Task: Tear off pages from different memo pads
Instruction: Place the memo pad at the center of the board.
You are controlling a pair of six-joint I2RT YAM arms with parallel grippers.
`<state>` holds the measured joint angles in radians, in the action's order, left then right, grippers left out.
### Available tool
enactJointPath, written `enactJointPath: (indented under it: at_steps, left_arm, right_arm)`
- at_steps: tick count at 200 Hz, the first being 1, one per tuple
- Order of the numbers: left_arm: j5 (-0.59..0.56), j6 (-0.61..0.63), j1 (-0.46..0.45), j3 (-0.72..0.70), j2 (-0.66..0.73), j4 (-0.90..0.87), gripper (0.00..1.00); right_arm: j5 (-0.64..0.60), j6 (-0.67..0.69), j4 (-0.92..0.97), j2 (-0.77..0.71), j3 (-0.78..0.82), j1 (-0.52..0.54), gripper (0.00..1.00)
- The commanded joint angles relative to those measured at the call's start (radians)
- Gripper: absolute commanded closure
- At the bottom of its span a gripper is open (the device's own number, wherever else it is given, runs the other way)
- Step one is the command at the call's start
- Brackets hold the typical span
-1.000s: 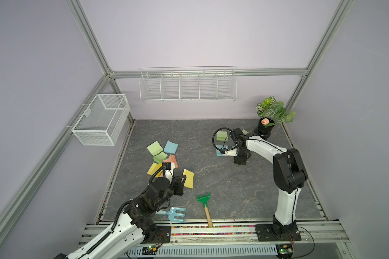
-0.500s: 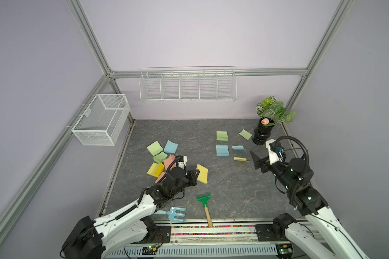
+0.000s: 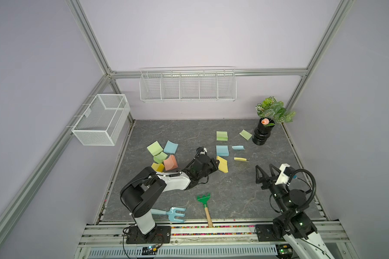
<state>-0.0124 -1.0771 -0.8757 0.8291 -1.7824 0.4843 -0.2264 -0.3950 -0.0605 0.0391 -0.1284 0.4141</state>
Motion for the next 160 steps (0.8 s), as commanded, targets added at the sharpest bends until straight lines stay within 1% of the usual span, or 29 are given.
enactJointPath:
  at_steps: [1,12,22,29,53,62,64,66,70,75,81,109,114,127,137,150,160]
  left_arm:
    - [-0.028,-0.075,-0.004,0.054,-0.059,0.067,0.89]
    - [-0.029,-0.083,-0.006,0.076,-0.088,0.039,0.87]
    - [-0.028,-0.089,-0.009,0.093,-0.111,0.012,0.82]
    - [-0.029,-0.088,-0.01,0.104,-0.121,-0.004,0.76]
    - [-0.042,-0.05,-0.015,0.151,-0.14,-0.103,0.5]
    - [-0.034,-0.029,-0.014,0.175,-0.141,-0.148,0.36]
    - [-0.033,-0.023,-0.016,0.181,-0.14,-0.163,0.35]
    - [-0.03,-0.017,-0.017,0.187,-0.139,-0.172,0.31]
    - [-0.032,-0.015,-0.018,0.199,-0.132,-0.211,0.29]
    - [-0.038,0.033,-0.021,0.218,-0.122,-0.263,0.21]
    - [-0.056,0.064,-0.028,0.237,-0.109,-0.331,0.16]
    - [-0.192,0.204,-0.036,0.278,0.015,-0.61,0.04]
    - [-0.223,0.217,-0.036,0.291,0.037,-0.682,0.03]
    - [-0.361,0.254,-0.033,0.325,0.095,-0.857,0.01]
    - [-0.448,0.296,-0.024,0.335,0.133,-0.953,0.0]
    - [-0.507,0.316,0.021,0.32,0.175,-1.038,0.0]
    - [-0.501,0.317,0.085,0.284,0.204,-1.066,0.0]
  right_arm:
    - [-0.067,-0.068,0.025,-0.018,0.02,0.002,0.11]
    - [-0.068,-0.068,0.035,0.0,0.004,0.002,0.11]
    - [-0.071,-0.067,0.05,0.013,-0.011,0.0,0.11]
    - [-0.073,-0.067,0.06,0.023,-0.017,0.001,0.11]
    - [-0.048,-0.074,0.063,0.051,-0.026,0.002,0.11]
    - [-0.032,-0.074,0.06,0.064,-0.031,0.0,0.11]
    - [-0.029,-0.073,0.059,0.067,-0.032,0.001,0.11]
    - [-0.027,-0.072,0.06,0.07,-0.034,0.002,0.11]
    - [-0.022,-0.069,0.062,0.076,-0.038,0.002,0.11]
    - [-0.018,-0.065,0.066,0.082,-0.043,0.002,0.11]
    - [-0.016,-0.061,0.074,0.09,-0.049,0.001,0.11]
    - [0.012,-0.045,0.089,0.136,-0.074,0.003,0.11]
    - [0.022,-0.041,0.093,0.149,-0.08,0.002,0.11]
    - [0.041,-0.033,0.112,0.196,-0.107,0.003,0.11]
    - [0.061,-0.023,0.134,0.25,-0.136,0.003,0.11]
    - [0.099,-0.007,0.154,0.337,-0.174,0.009,0.11]
    - [0.136,0.002,0.158,0.417,-0.202,0.013,0.11]
